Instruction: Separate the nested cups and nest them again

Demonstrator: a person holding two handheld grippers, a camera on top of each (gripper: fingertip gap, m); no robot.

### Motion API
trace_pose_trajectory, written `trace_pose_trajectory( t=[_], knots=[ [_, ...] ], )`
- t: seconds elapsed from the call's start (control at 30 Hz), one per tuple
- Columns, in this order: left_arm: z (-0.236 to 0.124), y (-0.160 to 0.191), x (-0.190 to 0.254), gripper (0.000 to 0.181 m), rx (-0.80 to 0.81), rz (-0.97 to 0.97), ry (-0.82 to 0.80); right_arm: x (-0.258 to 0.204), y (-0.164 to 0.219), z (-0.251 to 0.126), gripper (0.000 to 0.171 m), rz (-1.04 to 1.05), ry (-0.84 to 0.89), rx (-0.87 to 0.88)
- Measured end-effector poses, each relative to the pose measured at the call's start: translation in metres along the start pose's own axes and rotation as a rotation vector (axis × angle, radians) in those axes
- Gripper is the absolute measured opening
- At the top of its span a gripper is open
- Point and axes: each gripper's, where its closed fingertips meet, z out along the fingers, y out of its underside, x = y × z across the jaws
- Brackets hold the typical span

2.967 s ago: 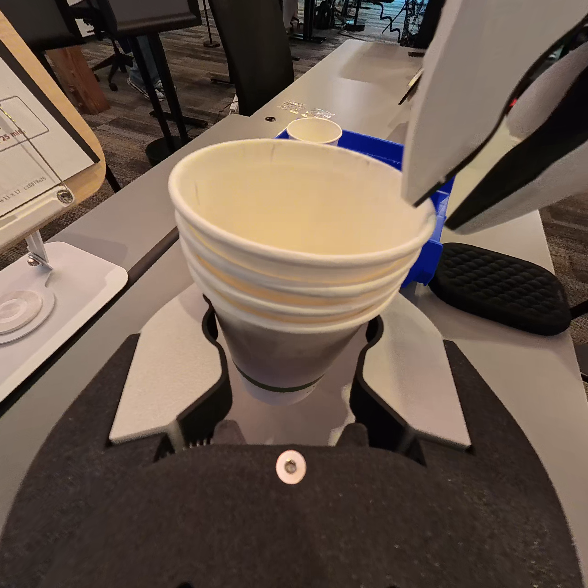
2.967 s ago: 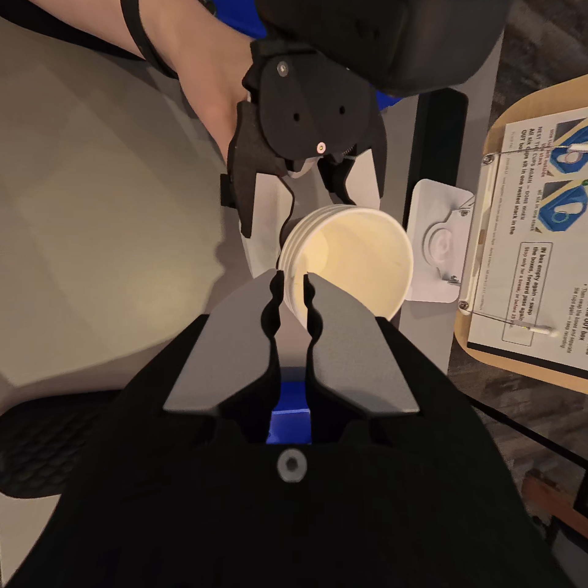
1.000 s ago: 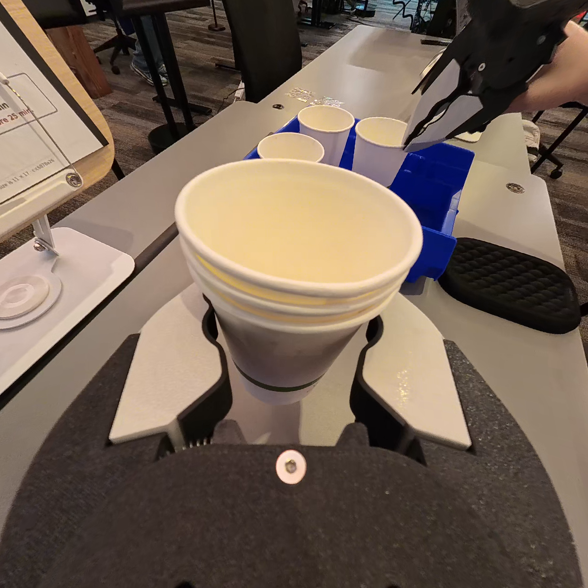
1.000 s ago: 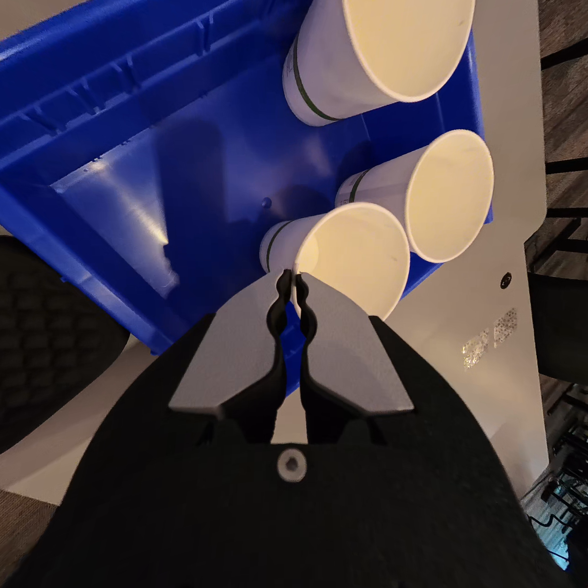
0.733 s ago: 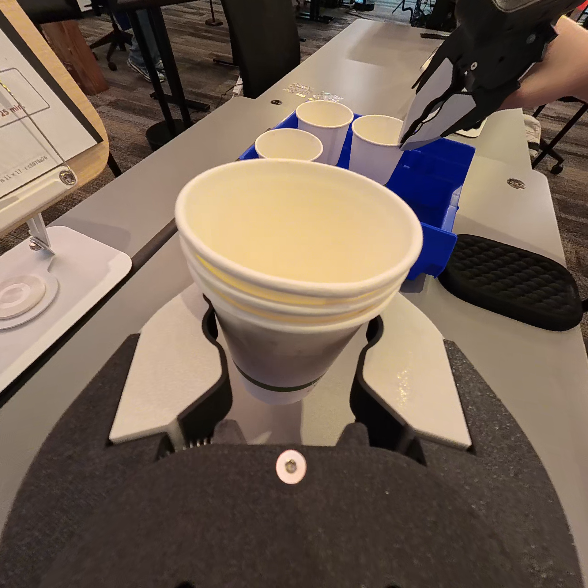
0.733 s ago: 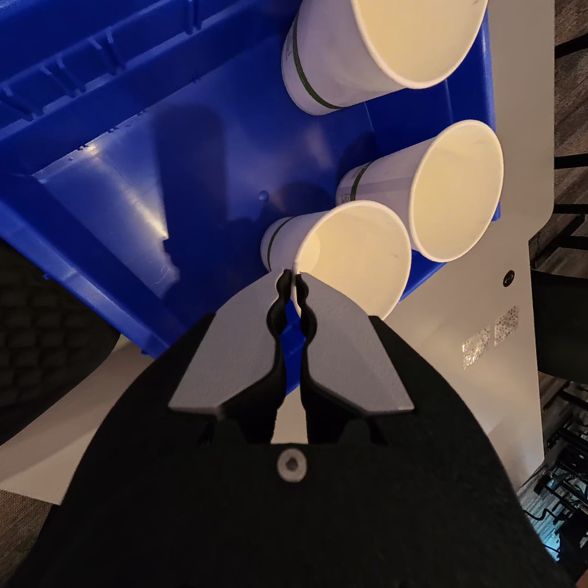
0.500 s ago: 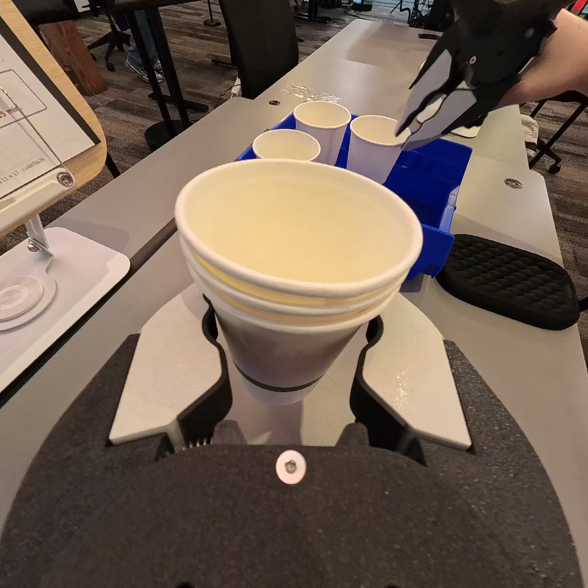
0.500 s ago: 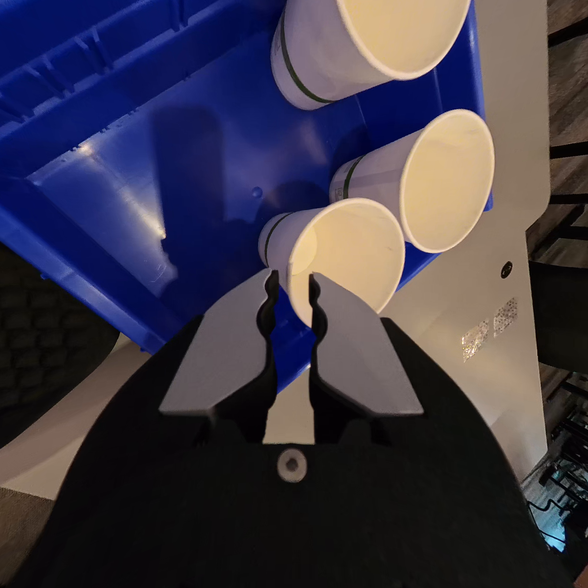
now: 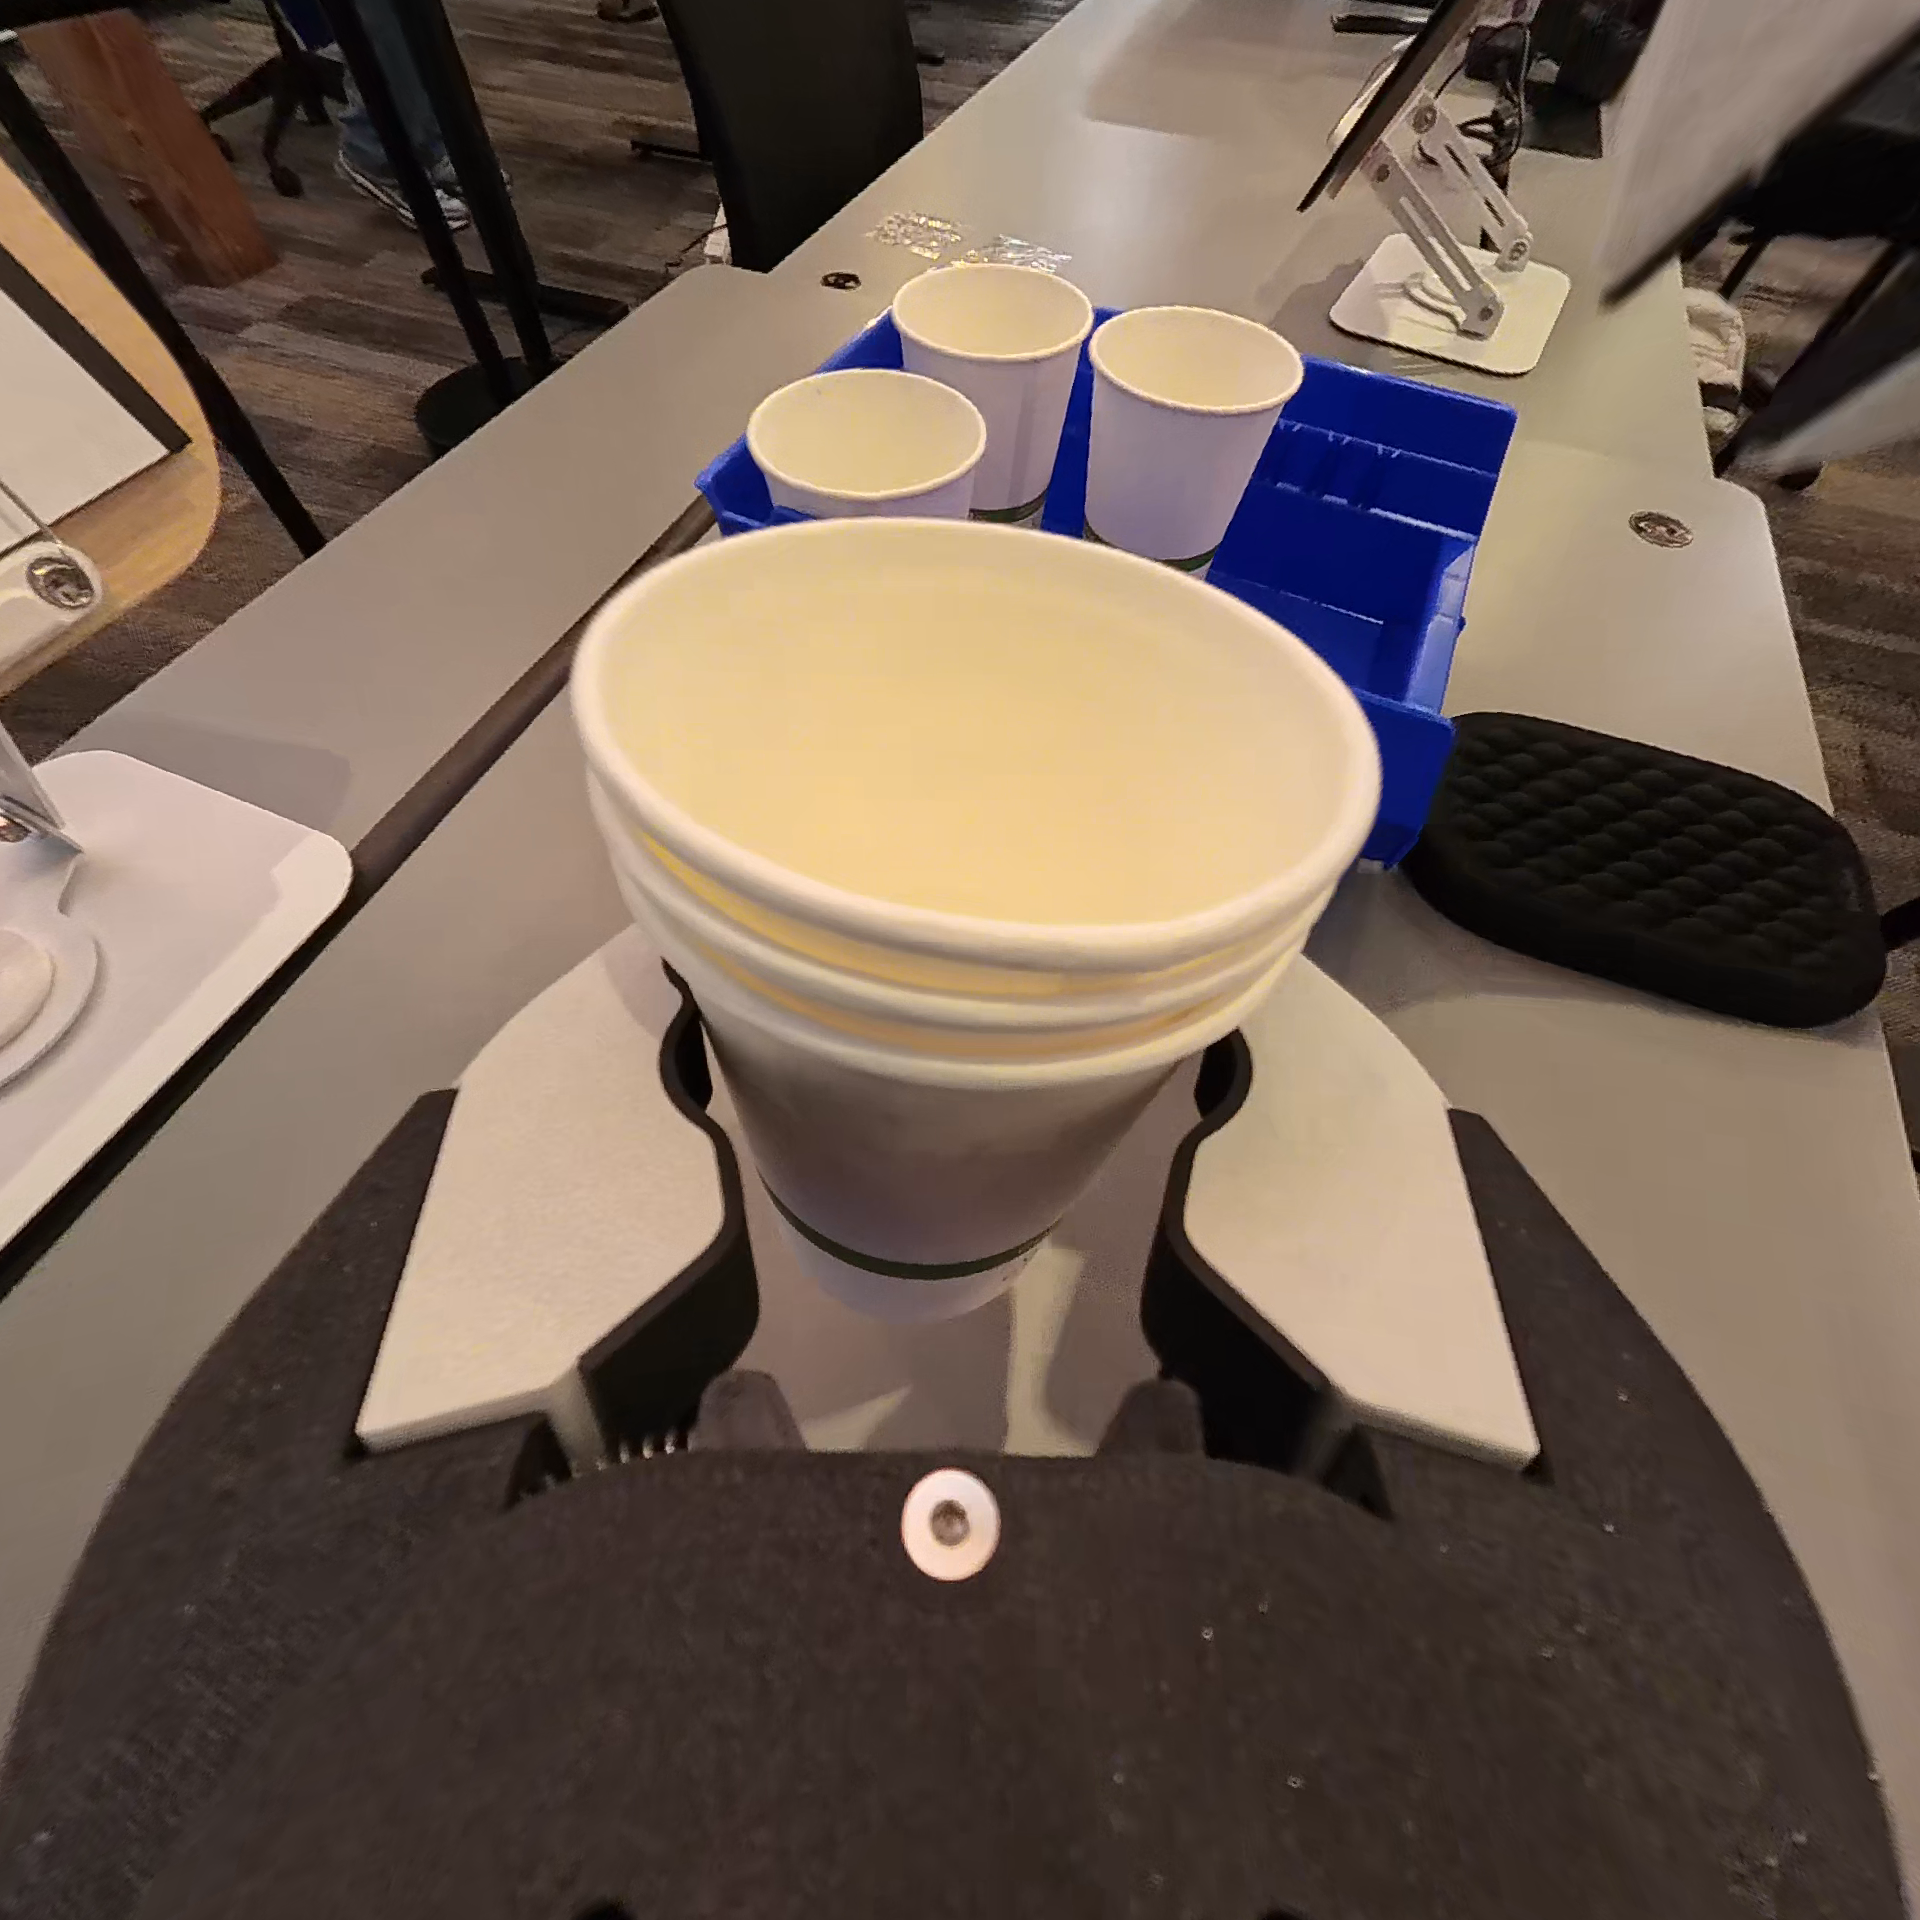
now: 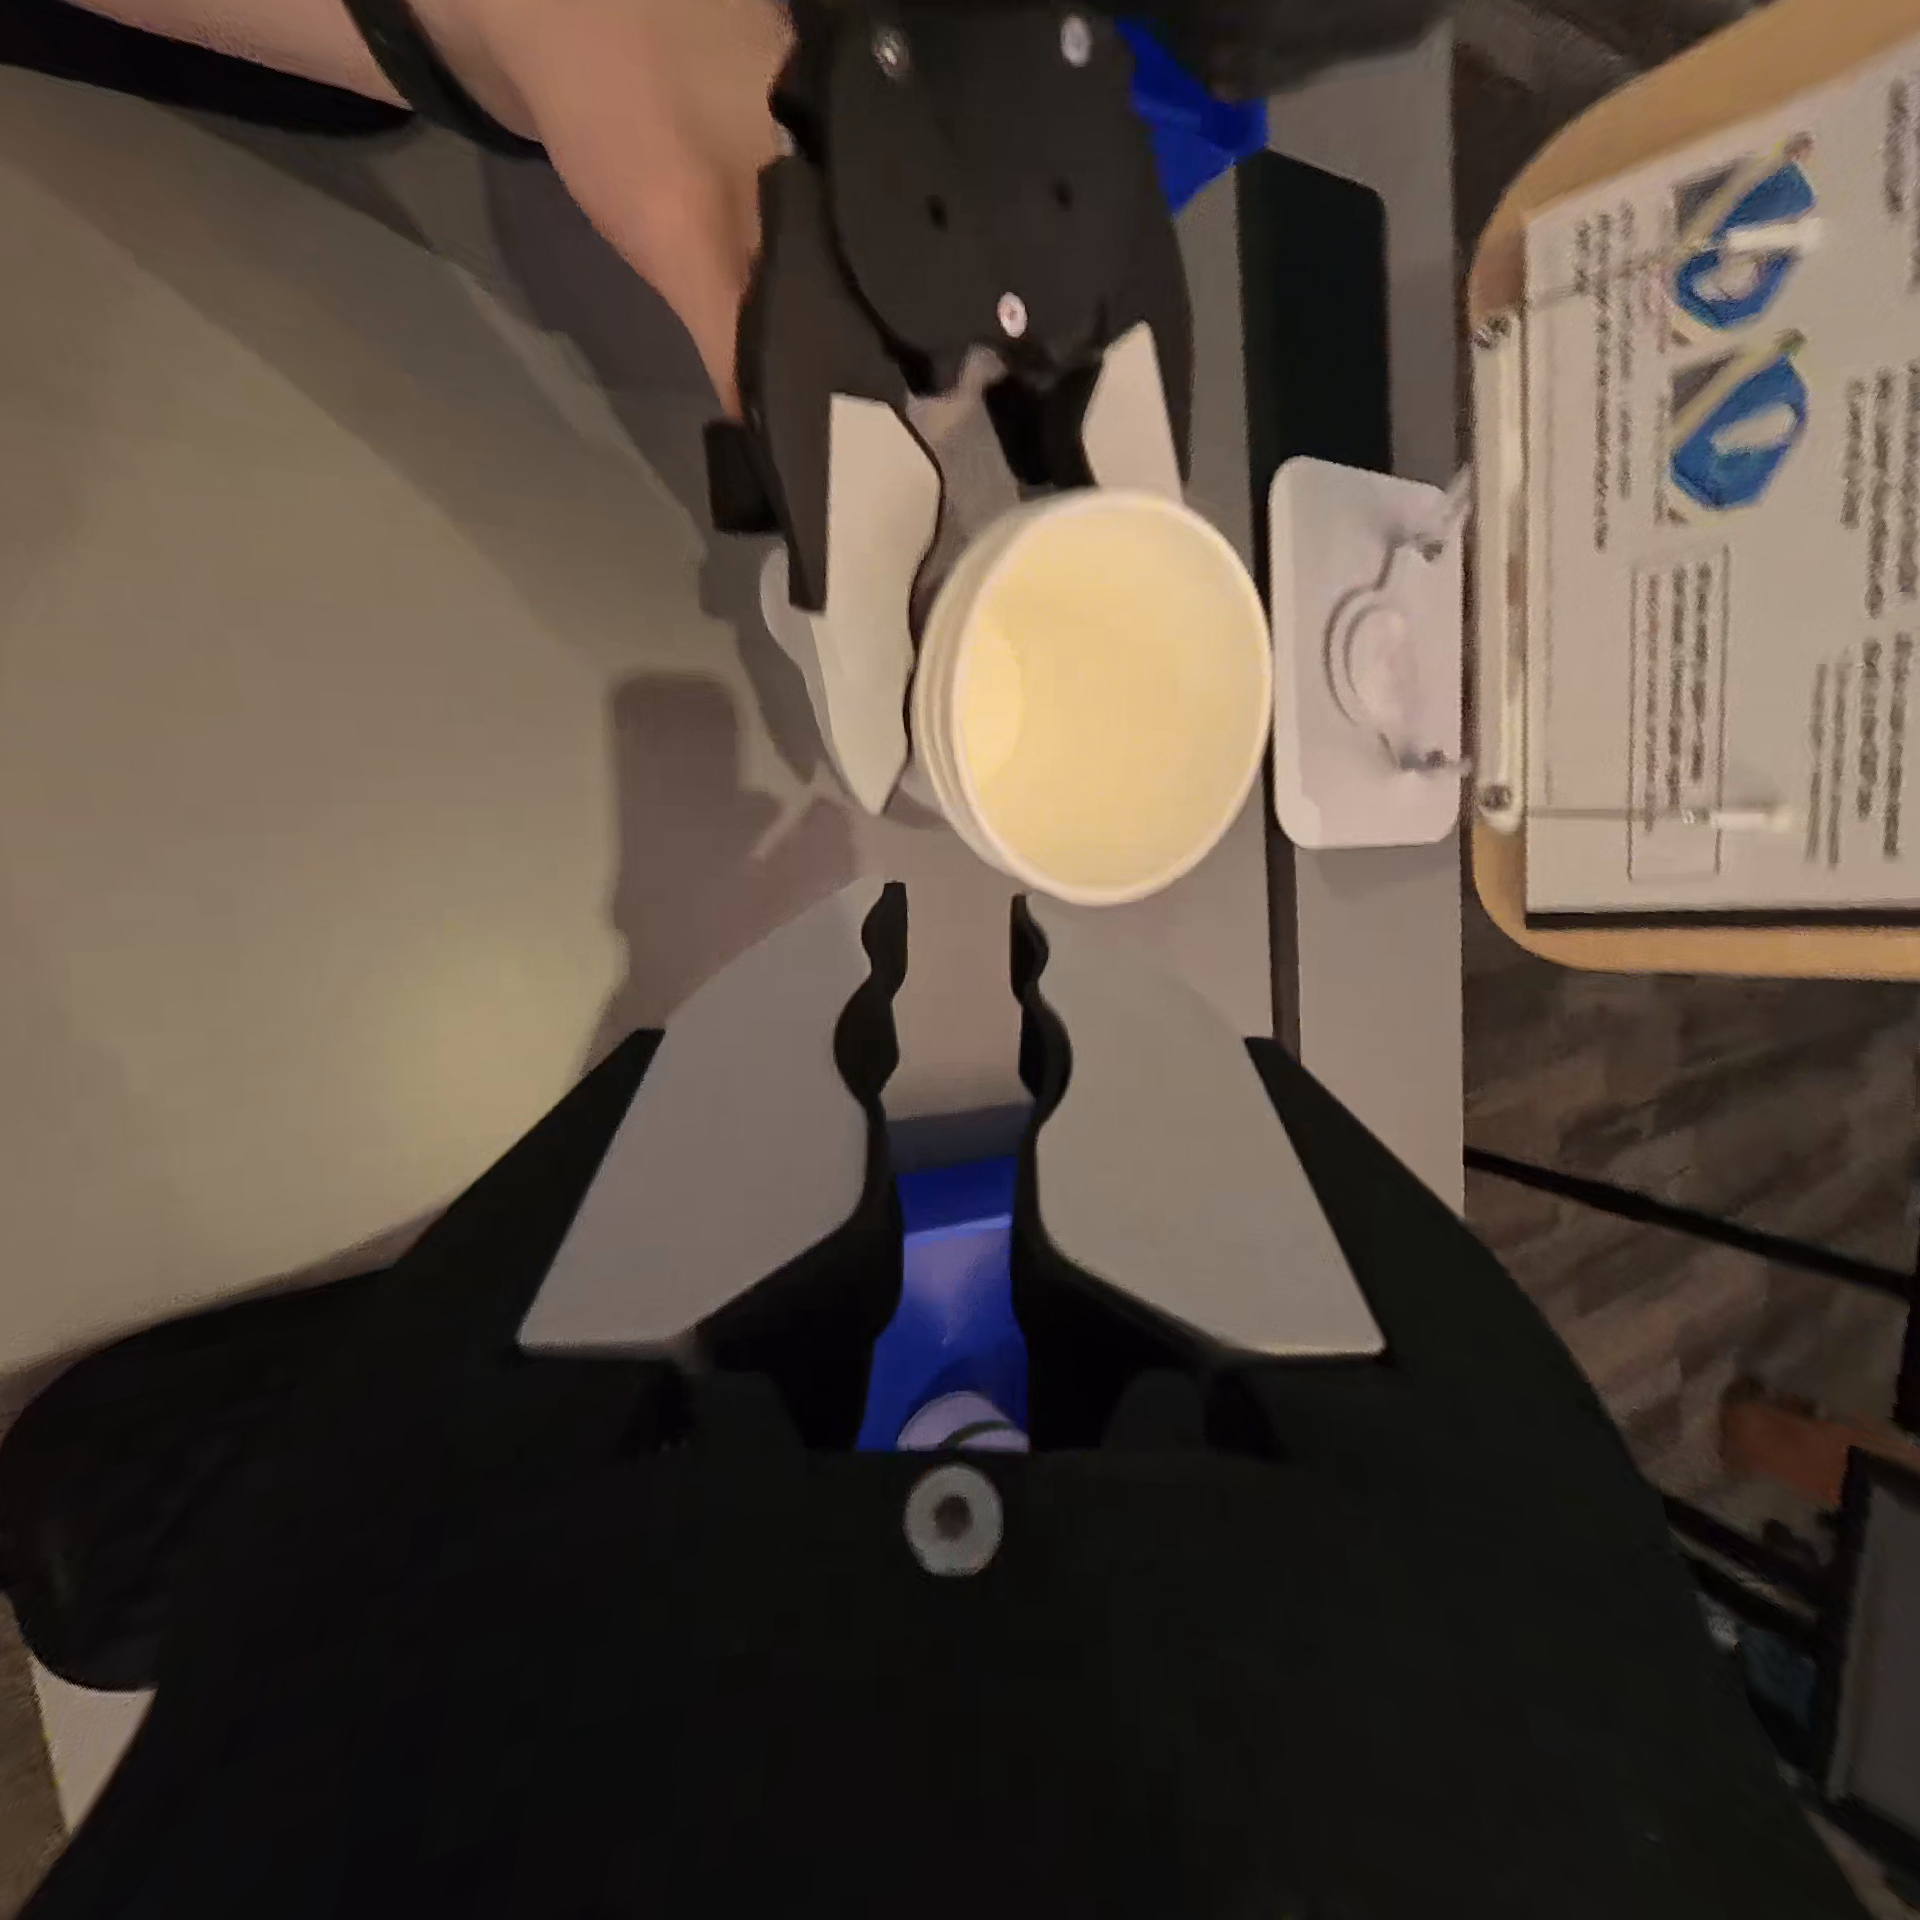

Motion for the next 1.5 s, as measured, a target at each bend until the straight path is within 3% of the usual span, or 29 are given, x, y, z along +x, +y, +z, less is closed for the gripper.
trace_pose_trajectory(
  t=[0.3,1.0,1.23,1.4,1.5],
  knots=[
    [-0.002,-0.004,0.006,0.093,0.008,0.018,0.008,-0.004,-0.023,0.038,0.011,-0.048,-0.088,-0.033],
    [-0.004,-0.006,0.006,0.093,0.011,0.023,0.001,-0.004,-0.024,0.037,0.003,-0.011,-0.121,-0.023],
    [-0.001,0.0,0.001,0.093,-0.009,0.024,-0.012,0.016,-0.037,0.007,0.003,-0.001,-0.044,0.028],
    [0.0,0.004,-0.004,0.093,-0.021,0.011,-0.017,0.043,-0.039,-0.046,0.003,0.037,0.089,0.083],
    [-0.001,0.006,-0.009,0.093,-0.028,0.002,-0.026,0.058,-0.022,-0.08,0.003,0.099,0.166,0.082]
  ],
)
